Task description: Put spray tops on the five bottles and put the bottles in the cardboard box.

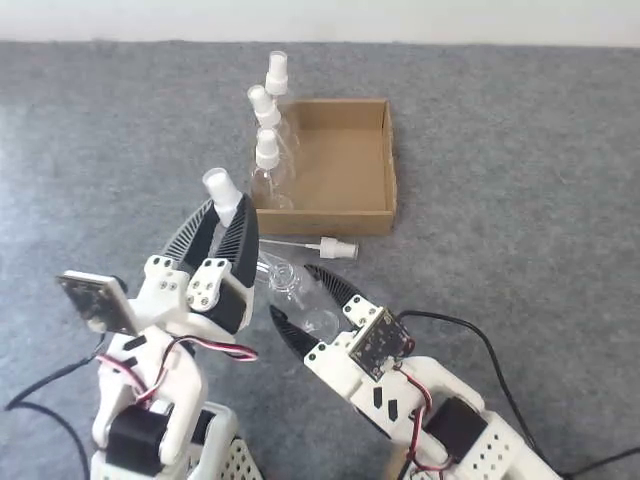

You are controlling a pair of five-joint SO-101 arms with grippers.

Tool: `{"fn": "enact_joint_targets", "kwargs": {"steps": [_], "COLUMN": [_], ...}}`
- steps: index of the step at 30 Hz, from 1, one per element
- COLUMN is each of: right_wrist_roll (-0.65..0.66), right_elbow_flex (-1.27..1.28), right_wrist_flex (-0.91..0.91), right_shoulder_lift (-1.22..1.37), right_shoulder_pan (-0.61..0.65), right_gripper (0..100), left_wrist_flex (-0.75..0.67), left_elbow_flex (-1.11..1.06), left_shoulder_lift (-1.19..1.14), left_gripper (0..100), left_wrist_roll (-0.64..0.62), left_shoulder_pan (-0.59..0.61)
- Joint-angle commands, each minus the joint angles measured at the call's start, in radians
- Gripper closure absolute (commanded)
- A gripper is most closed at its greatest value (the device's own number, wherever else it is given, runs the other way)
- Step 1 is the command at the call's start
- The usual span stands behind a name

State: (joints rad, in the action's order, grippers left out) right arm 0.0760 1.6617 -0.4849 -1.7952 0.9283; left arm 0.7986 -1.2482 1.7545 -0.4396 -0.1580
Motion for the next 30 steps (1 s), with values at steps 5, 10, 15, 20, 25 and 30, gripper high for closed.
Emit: {"fn": "enact_joint_targets", "kwargs": {"steps": [5, 10, 15, 20, 25, 30], "right_wrist_roll": [0.023, 0.023, 0.023, 0.020, 0.020, 0.020], "right_elbow_flex": [0.021, 0.021, 0.021, 0.021, 0.021, 0.021], "right_wrist_flex": [0.012, 0.012, 0.027, 0.039, 0.039, 0.038], "right_shoulder_lift": [-0.018, -0.018, -0.018, -0.018, -0.018, -0.018], "right_shoulder_pan": [-0.019, -0.021, -0.067, -0.081, -0.081, -0.082], "right_gripper": [88.0, 88.0, 88.0, 88.0, 88.0, 88.0], "left_wrist_flex": [0.054, 0.060, 0.083, 0.095, 0.097, 0.097], "left_elbow_flex": [0.010, 0.010, 0.012, 0.008, 0.007, -0.012], "left_shoulder_lift": [0.008, 0.008, 0.008, 0.008, 0.008, 0.008], "left_gripper": [99, 99, 99, 99, 99, 99], "left_wrist_roll": [0.064, 0.064, 0.064, 0.066, 0.068, 0.092], "left_shoulder_pan": [-0.150, -0.153, -0.160, -0.161, -0.163, -0.170]}}
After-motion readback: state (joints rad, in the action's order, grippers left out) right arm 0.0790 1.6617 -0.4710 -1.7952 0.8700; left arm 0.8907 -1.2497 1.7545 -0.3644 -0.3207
